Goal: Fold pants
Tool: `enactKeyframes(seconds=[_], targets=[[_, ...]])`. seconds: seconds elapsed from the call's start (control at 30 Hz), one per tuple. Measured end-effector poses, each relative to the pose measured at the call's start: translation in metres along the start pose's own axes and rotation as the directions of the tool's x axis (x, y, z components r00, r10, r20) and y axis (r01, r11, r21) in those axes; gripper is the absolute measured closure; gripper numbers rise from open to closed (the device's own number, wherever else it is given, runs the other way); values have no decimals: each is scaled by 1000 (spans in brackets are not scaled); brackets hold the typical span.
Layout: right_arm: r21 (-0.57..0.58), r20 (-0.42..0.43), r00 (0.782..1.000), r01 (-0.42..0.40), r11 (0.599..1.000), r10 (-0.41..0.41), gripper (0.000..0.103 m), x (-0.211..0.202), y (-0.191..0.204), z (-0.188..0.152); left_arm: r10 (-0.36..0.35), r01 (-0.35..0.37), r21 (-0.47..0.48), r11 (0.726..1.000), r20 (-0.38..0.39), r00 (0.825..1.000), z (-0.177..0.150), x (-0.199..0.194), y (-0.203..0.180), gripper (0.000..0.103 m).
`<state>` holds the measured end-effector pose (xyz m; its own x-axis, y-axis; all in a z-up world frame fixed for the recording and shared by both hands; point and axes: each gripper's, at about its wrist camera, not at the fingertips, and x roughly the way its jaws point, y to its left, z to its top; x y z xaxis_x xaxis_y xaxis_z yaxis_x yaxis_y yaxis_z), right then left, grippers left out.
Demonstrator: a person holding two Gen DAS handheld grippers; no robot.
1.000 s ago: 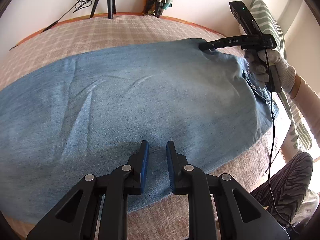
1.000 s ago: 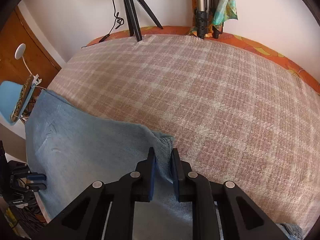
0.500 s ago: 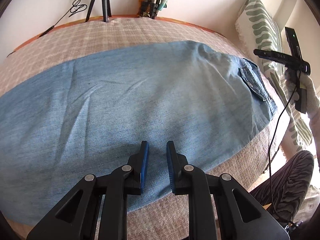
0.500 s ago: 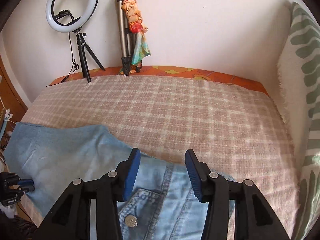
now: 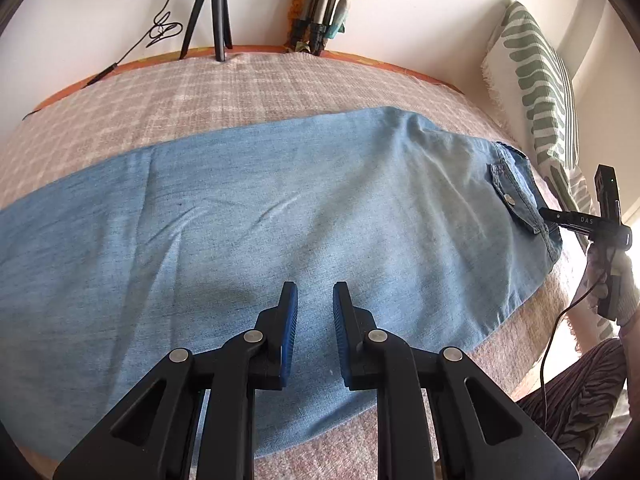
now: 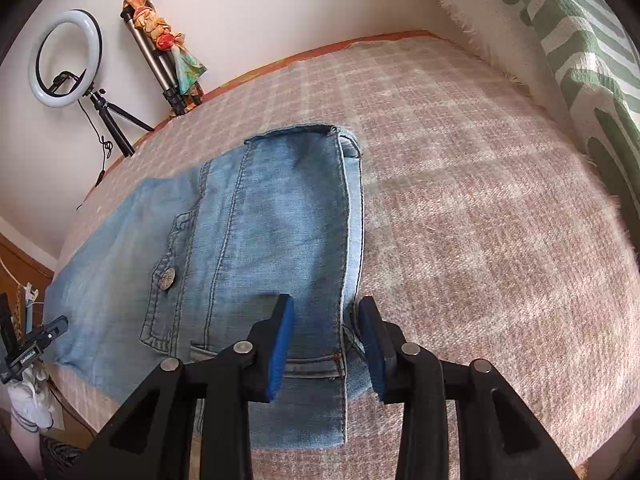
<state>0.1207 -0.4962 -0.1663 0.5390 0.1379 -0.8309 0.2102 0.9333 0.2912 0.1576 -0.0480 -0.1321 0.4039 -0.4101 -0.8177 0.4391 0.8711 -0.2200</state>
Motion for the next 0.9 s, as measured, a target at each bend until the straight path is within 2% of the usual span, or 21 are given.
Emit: enactKeyframes(seconds=[0.03,0.13,0.23,0.3,0.37,0.4,0.43,0.47,0.5,0.53,0.6,0.7,0.8,0.9], targets=[[-24,12,999,30,999,-29,97,-1,5,0,0,0,-6,1000,-6,1000,0,2,2,87],[-78,77,991,113,990,-107,98,-11,18,-3,22,-22,-15,1000,-7,1000,0,6,6,87],[-142,149,962,249,958,-228,103,-19,23,-2,35,-34,-35,999,11,999,1,0,12,87],[-122,112,974,212,970,-199,103,-16,14,-1,44,-42,-64,997,30,999,2,-8,22,87],[-130,97,975,210,969,-199,101,-13,14,1,62,-56,-103,993,52,997,3,-18,35,87],[-135,102,972,224,965,-211,100,-15,16,2,68,-60,-129,990,63,996,3,-24,44,87],[-137,118,967,241,961,-226,94,-18,21,4,73,-61,-155,986,74,995,3,-30,54,87],[-140,139,963,248,959,-229,87,-24,25,6,80,-65,-178,982,80,994,2,-35,63,87],[-145,166,962,242,960,-217,75,-30,31,8,90,-72,-197,978,85,992,0,-40,73,87],[-153,186,959,241,958,-211,70,-36,38,10,106,-85,-217,972,88,990,-2,-46,83,87],[-175,225,952,251,952,-210,67,-45,53,11,130,-102,-266,959,93,987,-8,-57,104,87],[-208,245,955,218,954,-165,63,-50,76,13,168,-121,-356,927,104,980,-18,-75,140,86],[-253,254,960,181,950,-115,57,-50,102,16,244,-173,-433,885,113,963,-30,-95,178,67],[-302,262,963,144,942,-64,53,-47,132,18,287,-193,-507,840,113,951,-47,-117,218,67]])
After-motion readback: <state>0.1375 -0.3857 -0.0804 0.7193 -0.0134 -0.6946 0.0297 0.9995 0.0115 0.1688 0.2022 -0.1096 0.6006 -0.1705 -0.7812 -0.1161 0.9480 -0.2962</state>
